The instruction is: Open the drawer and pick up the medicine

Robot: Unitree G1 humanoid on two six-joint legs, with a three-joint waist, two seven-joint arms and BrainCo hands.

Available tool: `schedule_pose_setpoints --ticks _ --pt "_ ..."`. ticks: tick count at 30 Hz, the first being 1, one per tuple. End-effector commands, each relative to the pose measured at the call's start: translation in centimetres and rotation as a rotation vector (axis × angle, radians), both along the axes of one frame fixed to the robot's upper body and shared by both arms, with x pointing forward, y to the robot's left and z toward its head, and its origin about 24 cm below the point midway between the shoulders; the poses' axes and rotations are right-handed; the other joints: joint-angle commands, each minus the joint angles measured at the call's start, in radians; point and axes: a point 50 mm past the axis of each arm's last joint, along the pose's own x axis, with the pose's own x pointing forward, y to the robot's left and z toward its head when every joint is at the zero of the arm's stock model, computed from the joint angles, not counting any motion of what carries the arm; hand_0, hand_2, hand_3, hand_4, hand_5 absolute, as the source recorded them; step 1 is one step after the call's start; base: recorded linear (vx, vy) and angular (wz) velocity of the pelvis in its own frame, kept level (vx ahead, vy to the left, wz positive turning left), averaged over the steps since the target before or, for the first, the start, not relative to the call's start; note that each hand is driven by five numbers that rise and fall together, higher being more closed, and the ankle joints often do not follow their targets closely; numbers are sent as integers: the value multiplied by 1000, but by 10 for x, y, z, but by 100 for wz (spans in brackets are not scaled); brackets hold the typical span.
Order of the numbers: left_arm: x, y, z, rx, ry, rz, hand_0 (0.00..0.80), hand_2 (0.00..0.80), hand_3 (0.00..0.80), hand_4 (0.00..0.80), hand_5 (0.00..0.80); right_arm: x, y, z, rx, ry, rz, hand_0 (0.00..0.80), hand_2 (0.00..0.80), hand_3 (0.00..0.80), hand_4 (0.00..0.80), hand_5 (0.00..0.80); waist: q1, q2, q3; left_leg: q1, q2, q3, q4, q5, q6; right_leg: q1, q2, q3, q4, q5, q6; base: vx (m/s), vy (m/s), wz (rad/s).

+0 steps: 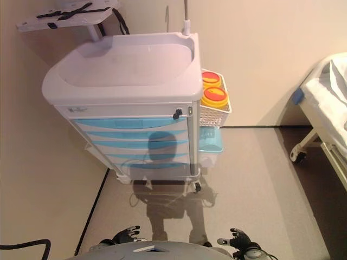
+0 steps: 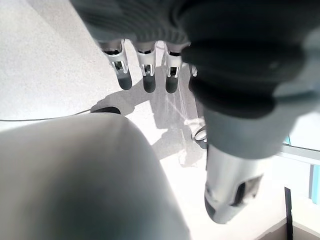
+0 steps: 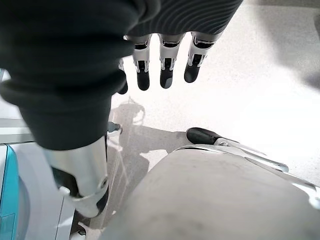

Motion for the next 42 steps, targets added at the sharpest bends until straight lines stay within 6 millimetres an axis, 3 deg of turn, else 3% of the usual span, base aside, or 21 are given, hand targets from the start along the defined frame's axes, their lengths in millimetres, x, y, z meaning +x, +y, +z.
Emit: schedule_pose_setpoints --ticks 1,12,19,25,29,33,35,42 --pt "16 -1 3 -45 -39 23 0 0 0 0 0 19 13 1 28 -46 27 0 0 0 0 0 10 -59 13 -4 -93 16 40 -119 60 -14 -25 10 44 -33 53 0 0 0" --pt "10 5 2 -42 -28 170 0 0 0 0 0 14 12 0 30 -35 12 0 0 0 0 0 10 -62 17 -5 -95 17 46 -121 62 -15 -28 10 49 -34 52 14 1 0" --pt "-4 18 -2 97 43 246 0 0 0 0 0 8 15 -2 40 -16 -3 0 0 0 0 0 6 -67 16 -8 -98 18 55 -125 65 -18 -33 17 55 -34 53 63 -13 0" --pt "0 23 0 66 17 338 0 0 0 0 0 13 12 0 53 -45 -2 0 0 0 0 0 -4 -69 44 -47 -101 46 129 -151 71 -52 -49 22 99 -43 53 45 3 -8" --pt "24 25 8 -13 -114 439 0 0 0 0 0 24 5 5 47 -83 10 0 0 0 0 0 -14 -64 88 -106 -105 55 194 -170 82 -119 -60 32 162 -54 49 -39 43 -20" --pt "69 25 27 -81 -320 501 0 0 0 0 0 49 -3 15 30 -156 23 0 0 0 0 0 -29 -60 174 -212 -107 78 283 -185 89 -238 -69 52 251 -67 48 -161 52 -10" --pt "78 26 33 -94 -377 515 0 0 0 0 0 55 -5 17 24 -178 20 0 0 0 0 0 -33 -63 195 -254 -106 88 322 -192 92 -276 -71 58 279 -68 46 -120 38 -12" --pt "145 25 80 -249 -703 587 0 0 0 0 0 93 -6 34 11 -306 -1 0 0 0 0 0 -43 -84 287 -481 -92 116 467 -189 103 -517 -51 105 410 -53 45 -148 51 -8"
